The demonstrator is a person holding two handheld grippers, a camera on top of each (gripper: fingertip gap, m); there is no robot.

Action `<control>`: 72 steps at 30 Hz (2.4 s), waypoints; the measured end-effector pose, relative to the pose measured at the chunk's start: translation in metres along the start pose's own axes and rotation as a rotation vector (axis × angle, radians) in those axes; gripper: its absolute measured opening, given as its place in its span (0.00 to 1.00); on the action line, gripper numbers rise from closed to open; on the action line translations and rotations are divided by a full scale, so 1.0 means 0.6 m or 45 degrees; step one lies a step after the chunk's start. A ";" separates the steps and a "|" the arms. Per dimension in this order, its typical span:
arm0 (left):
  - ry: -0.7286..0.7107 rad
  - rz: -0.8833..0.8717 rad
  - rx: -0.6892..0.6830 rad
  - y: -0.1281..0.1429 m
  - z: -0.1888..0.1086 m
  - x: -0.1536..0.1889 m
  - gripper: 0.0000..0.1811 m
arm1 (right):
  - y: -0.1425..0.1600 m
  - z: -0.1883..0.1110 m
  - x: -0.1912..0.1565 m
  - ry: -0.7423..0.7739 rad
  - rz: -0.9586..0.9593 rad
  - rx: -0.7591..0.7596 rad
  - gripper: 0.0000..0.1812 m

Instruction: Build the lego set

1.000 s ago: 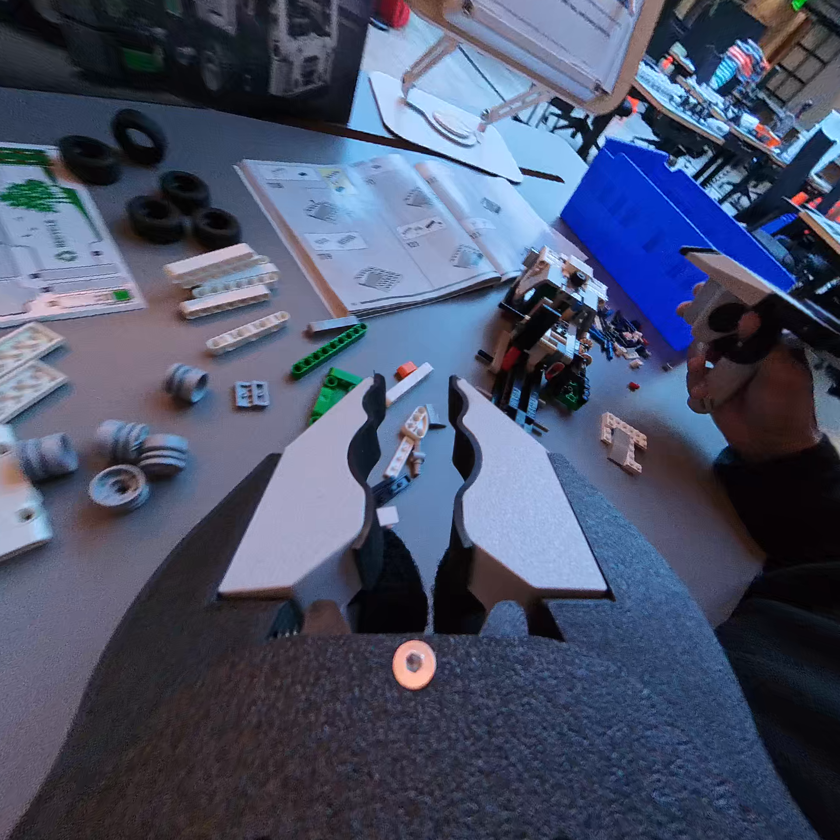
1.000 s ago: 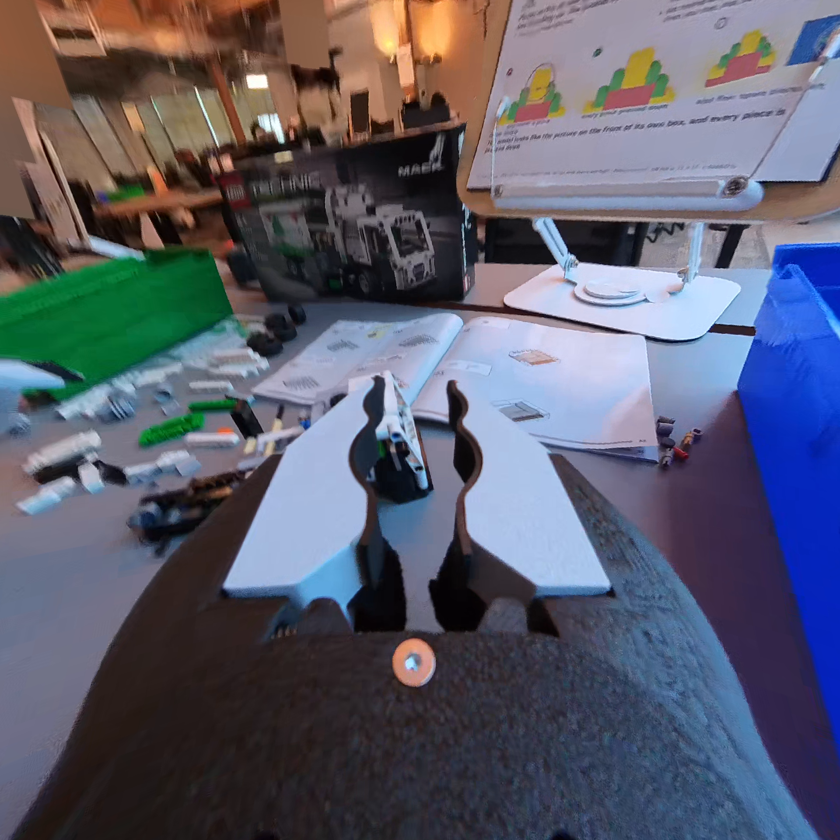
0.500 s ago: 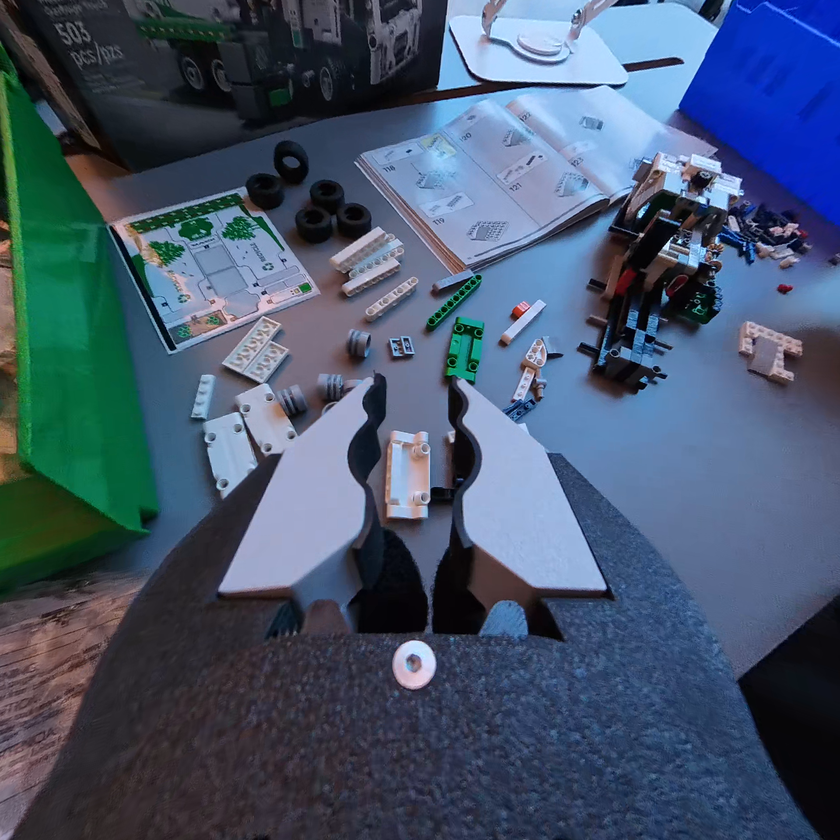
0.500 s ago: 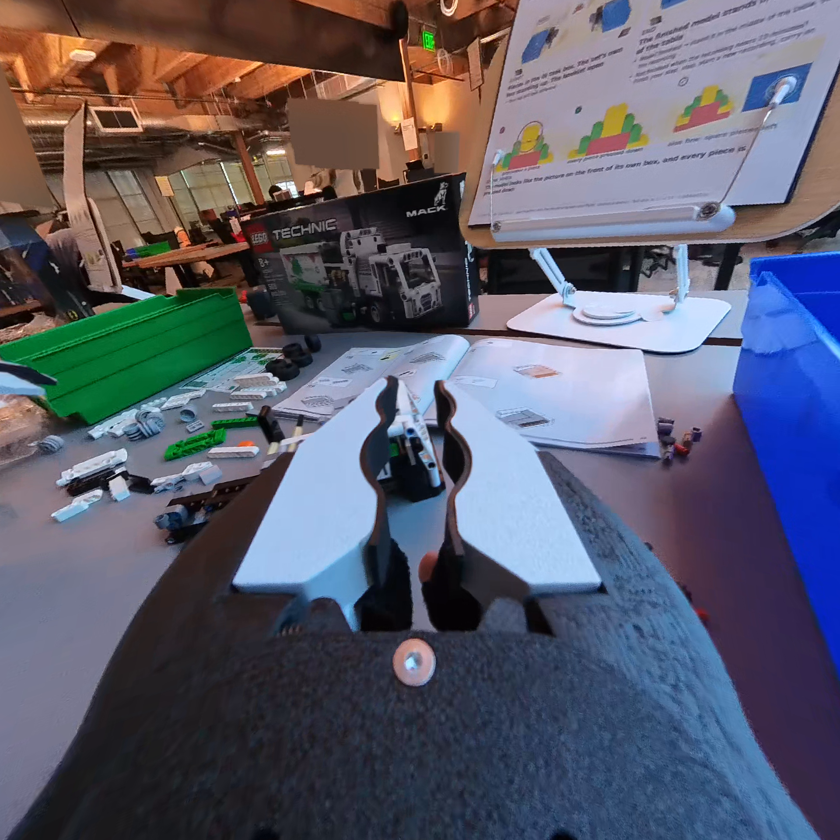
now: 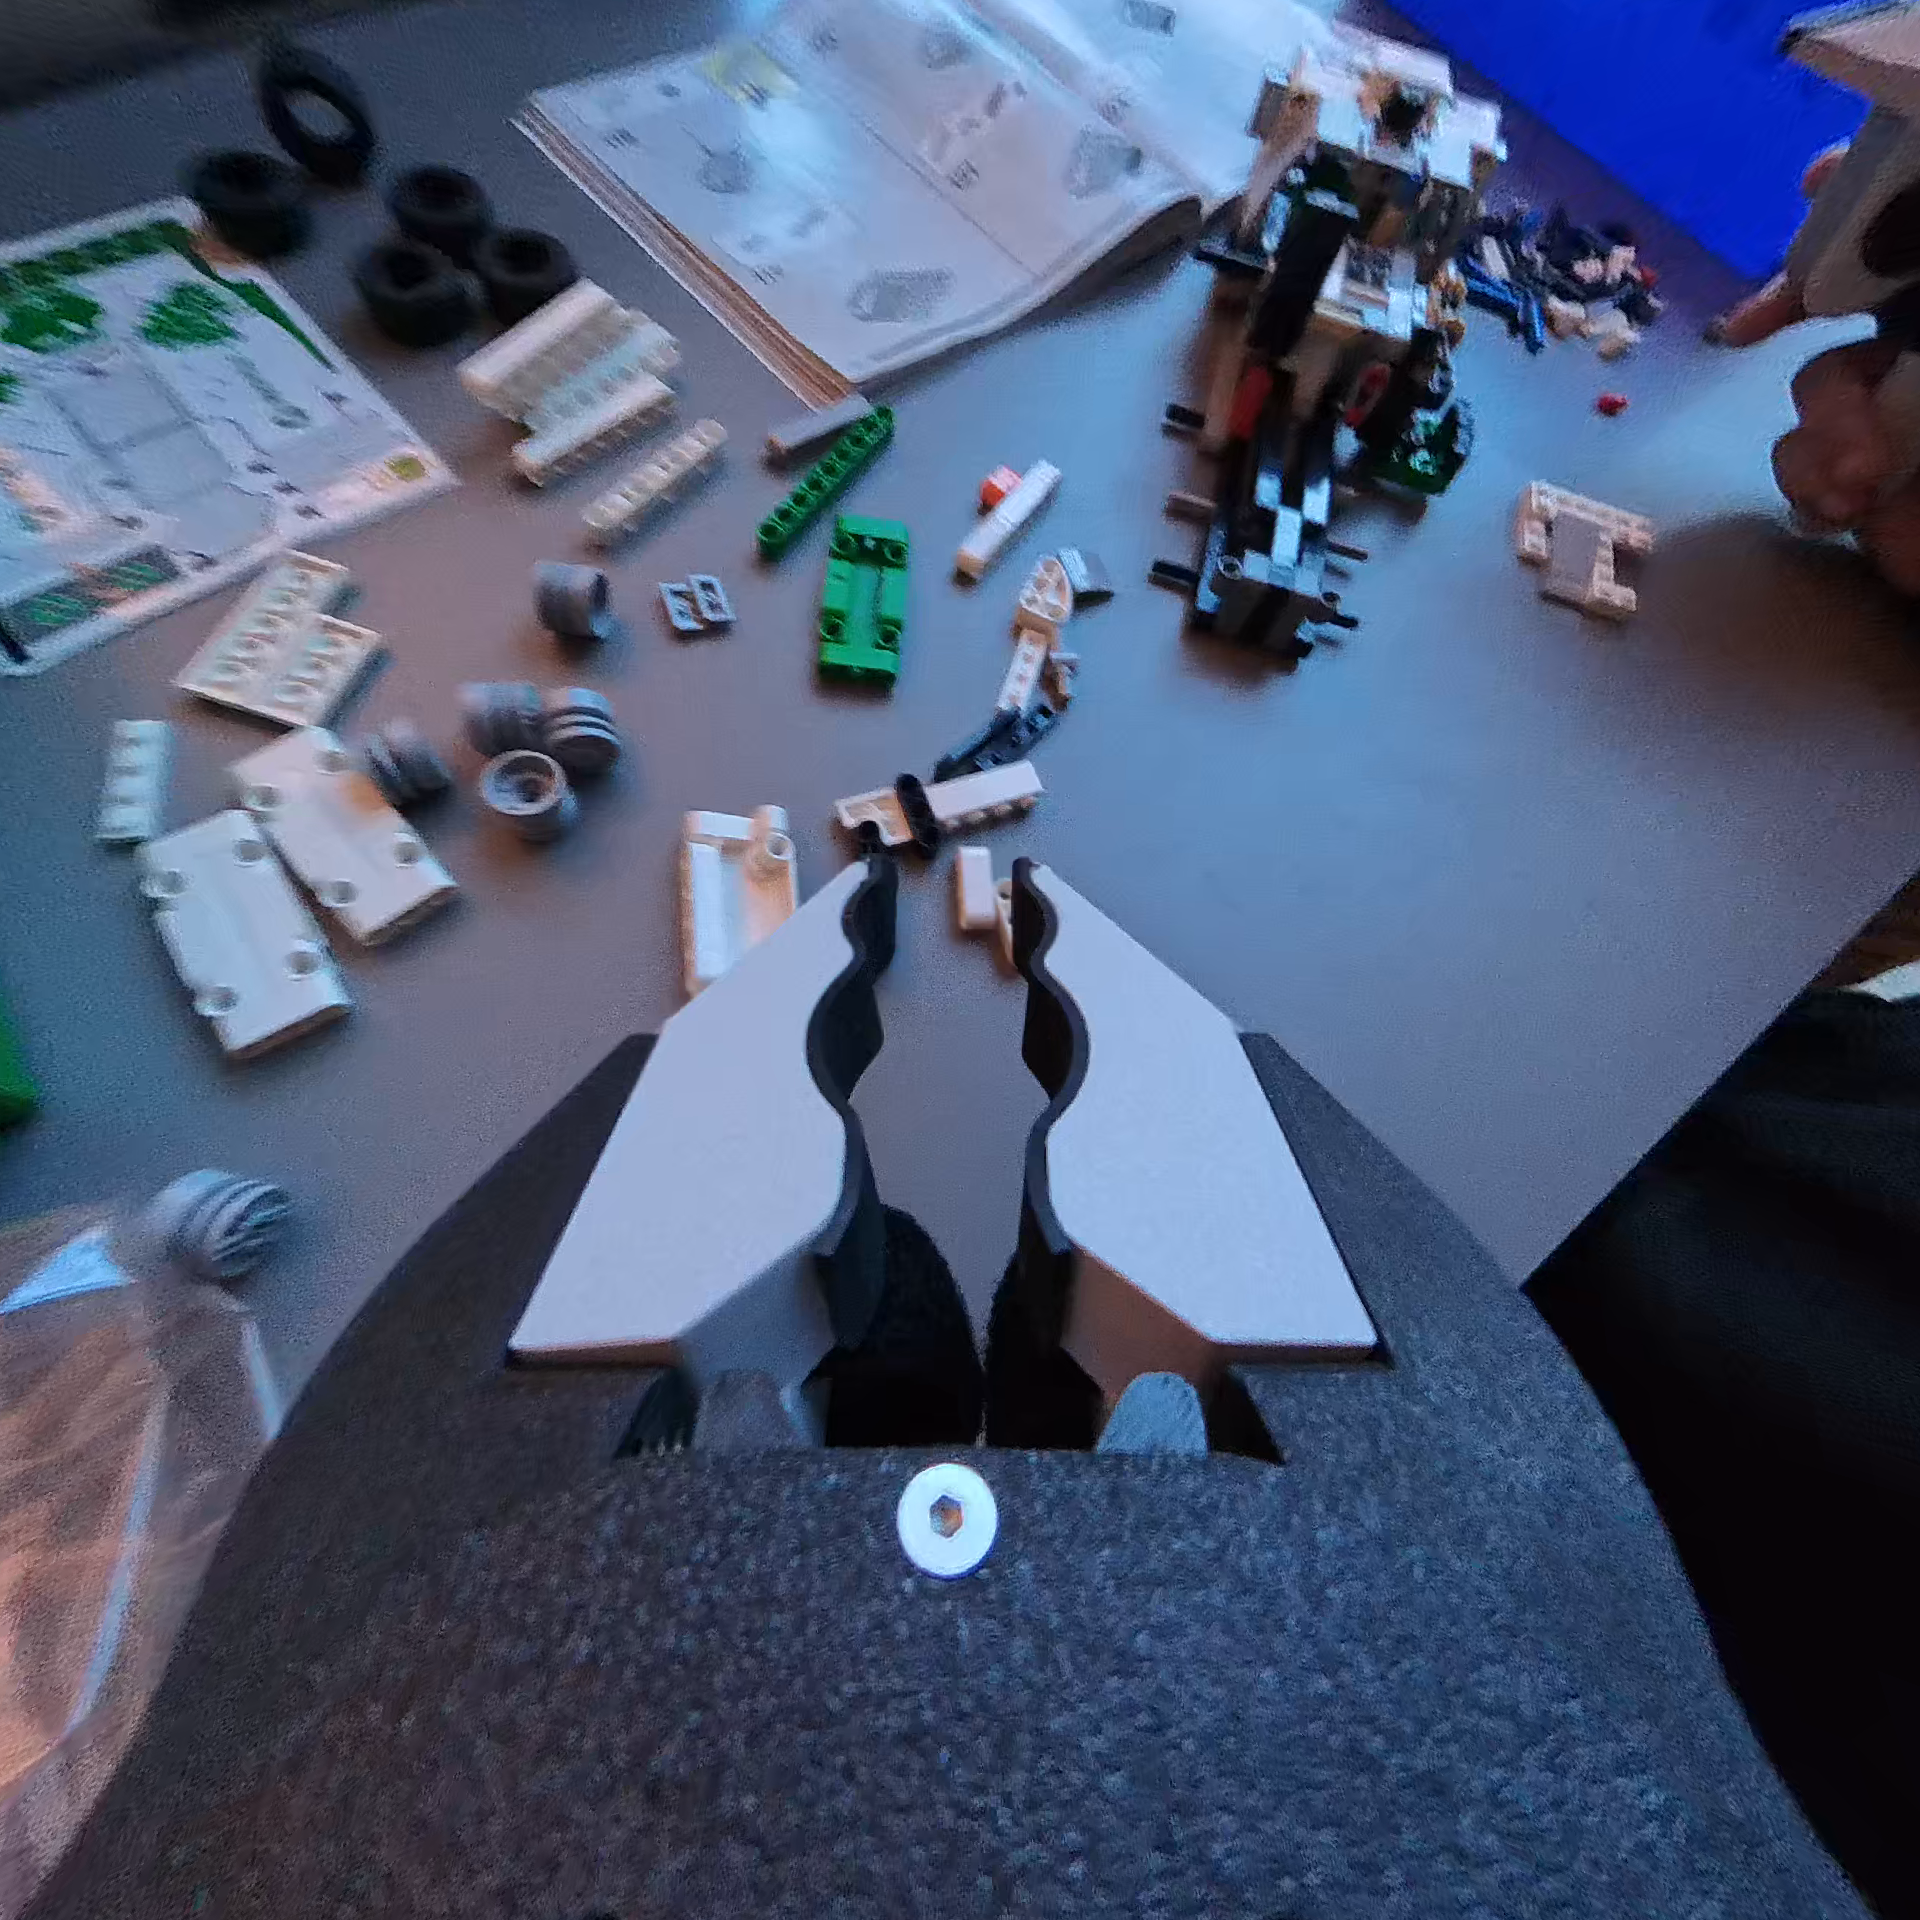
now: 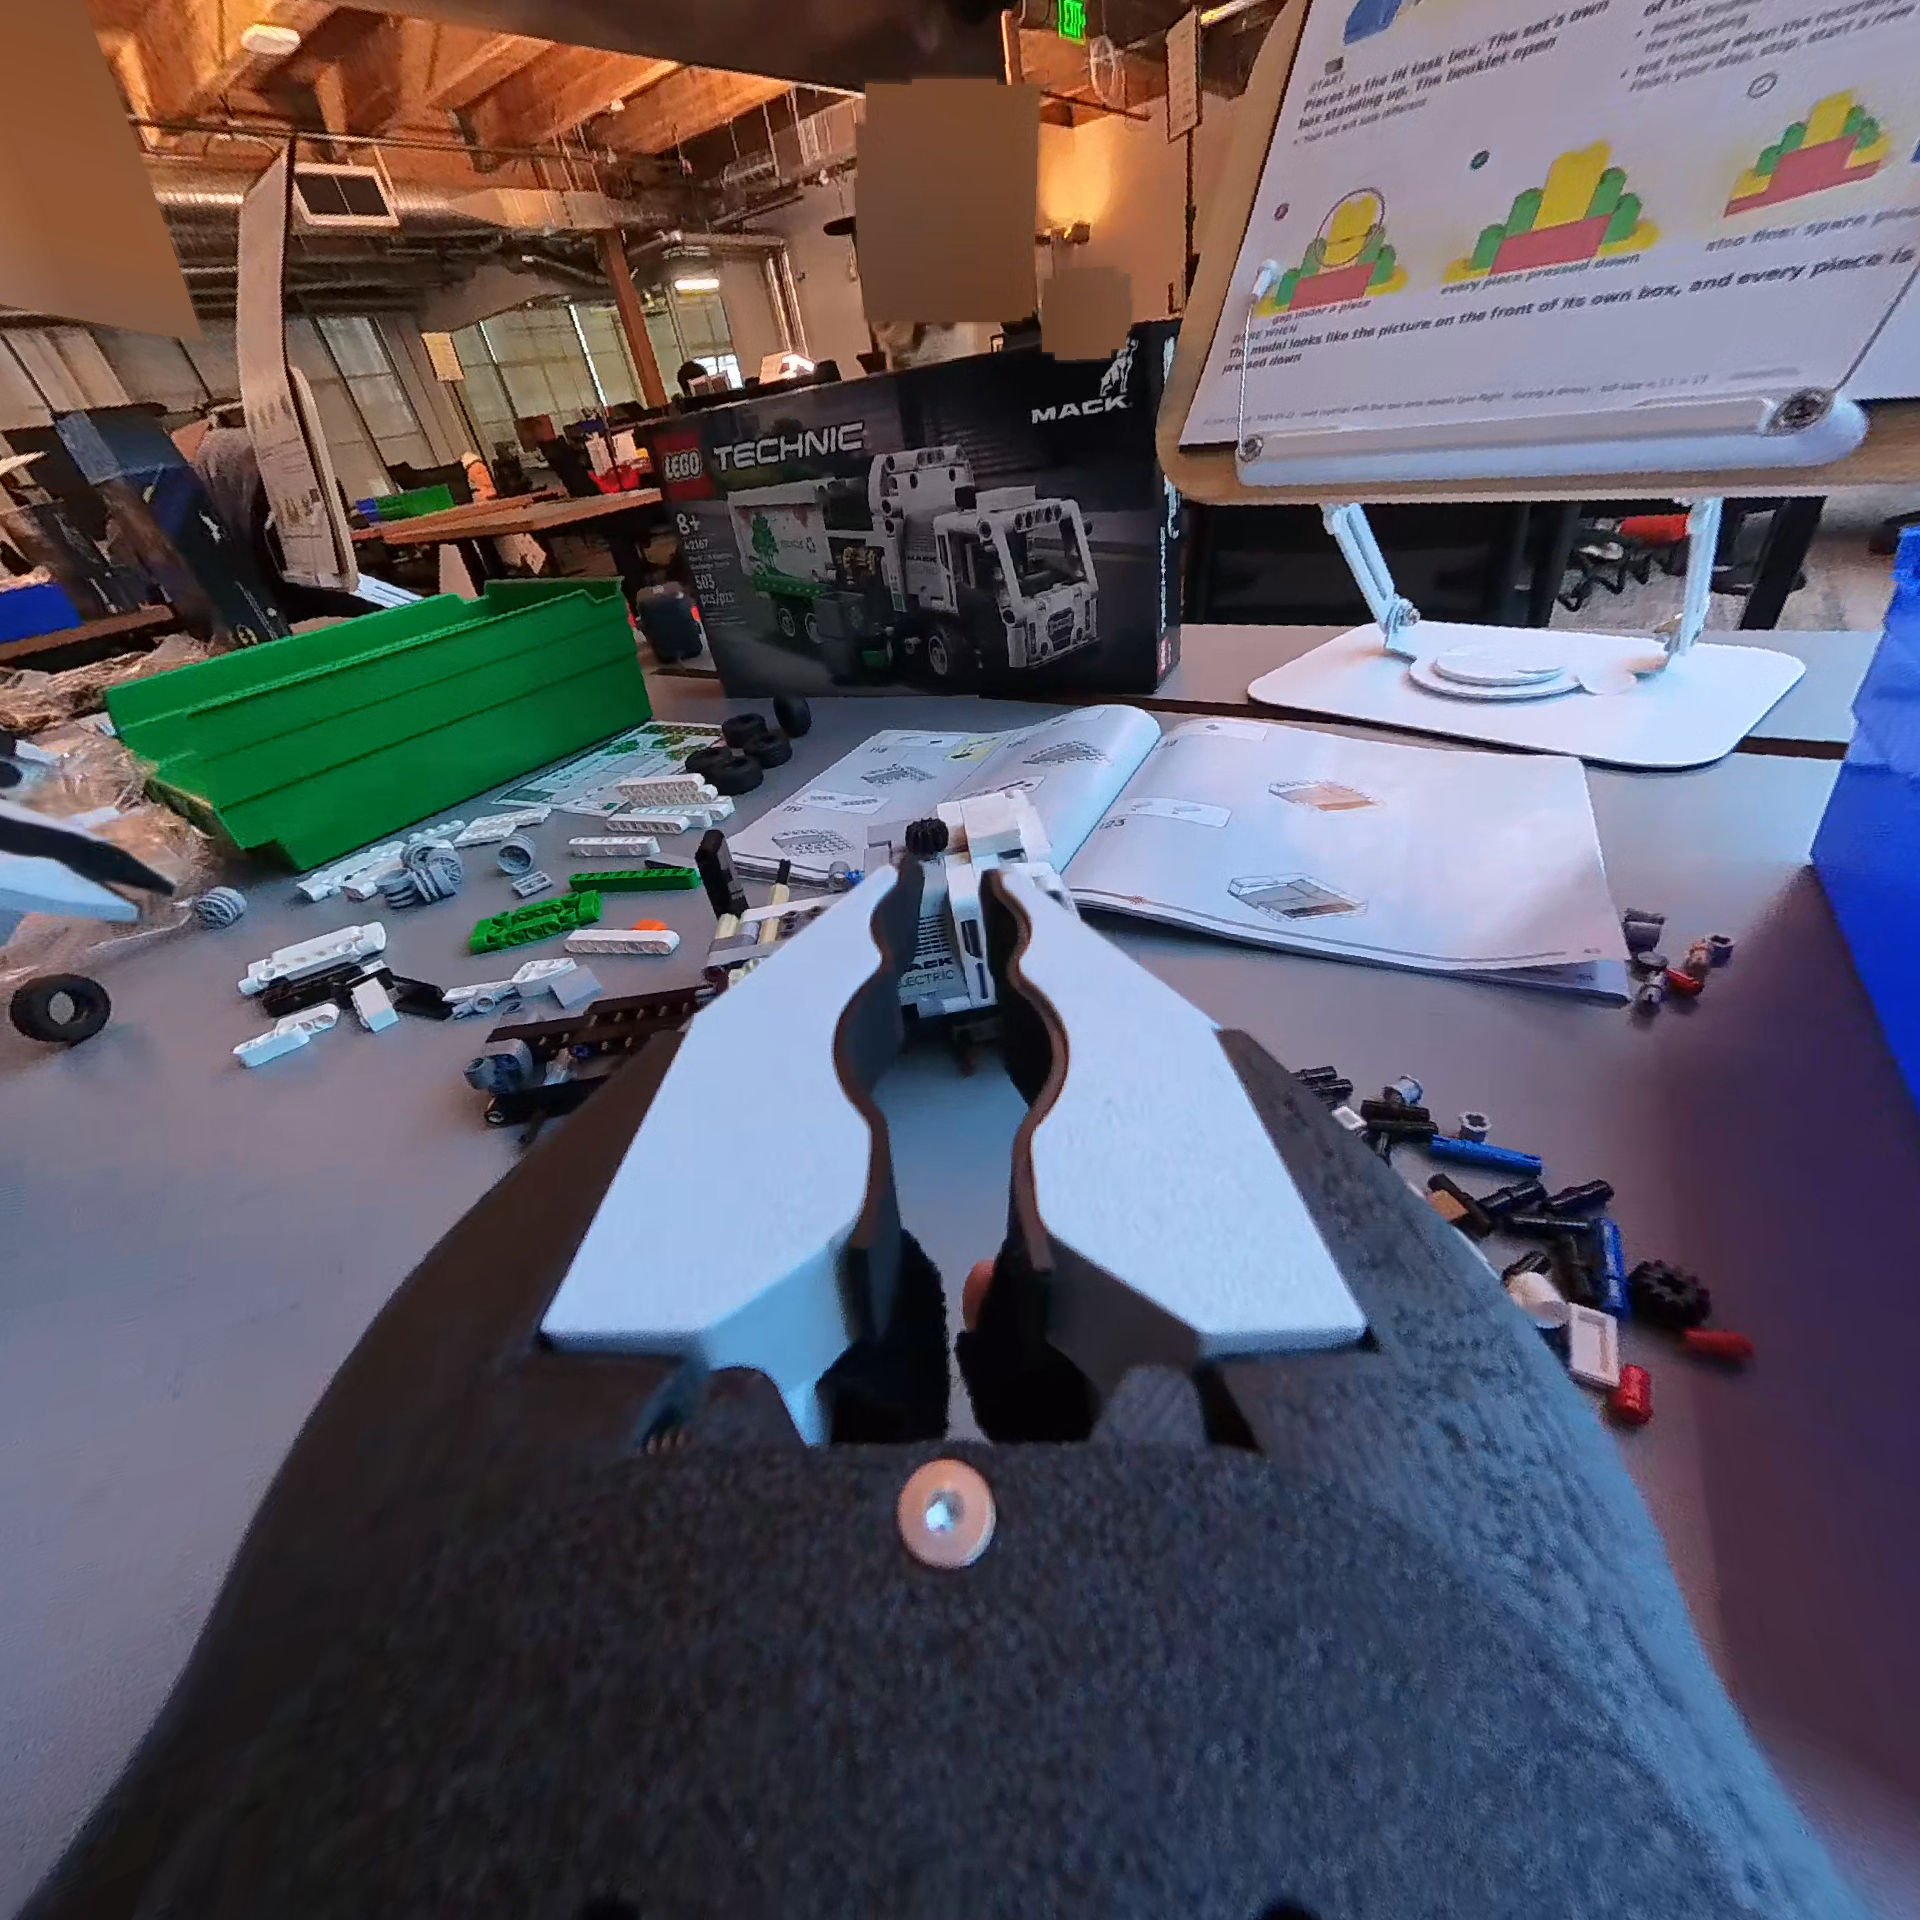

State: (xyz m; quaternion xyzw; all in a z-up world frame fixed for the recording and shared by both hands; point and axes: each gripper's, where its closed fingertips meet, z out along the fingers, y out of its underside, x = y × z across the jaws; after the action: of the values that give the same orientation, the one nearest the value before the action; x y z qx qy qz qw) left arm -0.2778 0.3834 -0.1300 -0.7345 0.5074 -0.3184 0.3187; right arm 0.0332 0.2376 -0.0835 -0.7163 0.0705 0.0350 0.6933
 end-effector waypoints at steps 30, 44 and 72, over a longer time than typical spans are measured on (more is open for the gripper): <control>0.082 0.245 -0.082 -0.032 0.120 0.062 0.06 | -0.003 0.014 -0.096 -0.251 -0.127 -0.035 0.05; 1.140 -0.788 -0.086 -0.133 0.137 0.228 0.06 | 0.075 0.068 -0.273 -0.466 -0.580 -0.342 0.22; 1.018 -0.389 -0.011 -0.093 0.136 0.273 0.16 | 0.168 -0.056 -0.194 -0.097 -0.152 -0.698 0.19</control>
State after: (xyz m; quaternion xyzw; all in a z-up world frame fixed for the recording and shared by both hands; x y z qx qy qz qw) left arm -0.1366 0.2557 -0.1110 -0.6214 0.4777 -0.6195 0.0429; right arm -0.0983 0.2074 -0.1647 -0.8782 -0.0100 0.0387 0.4766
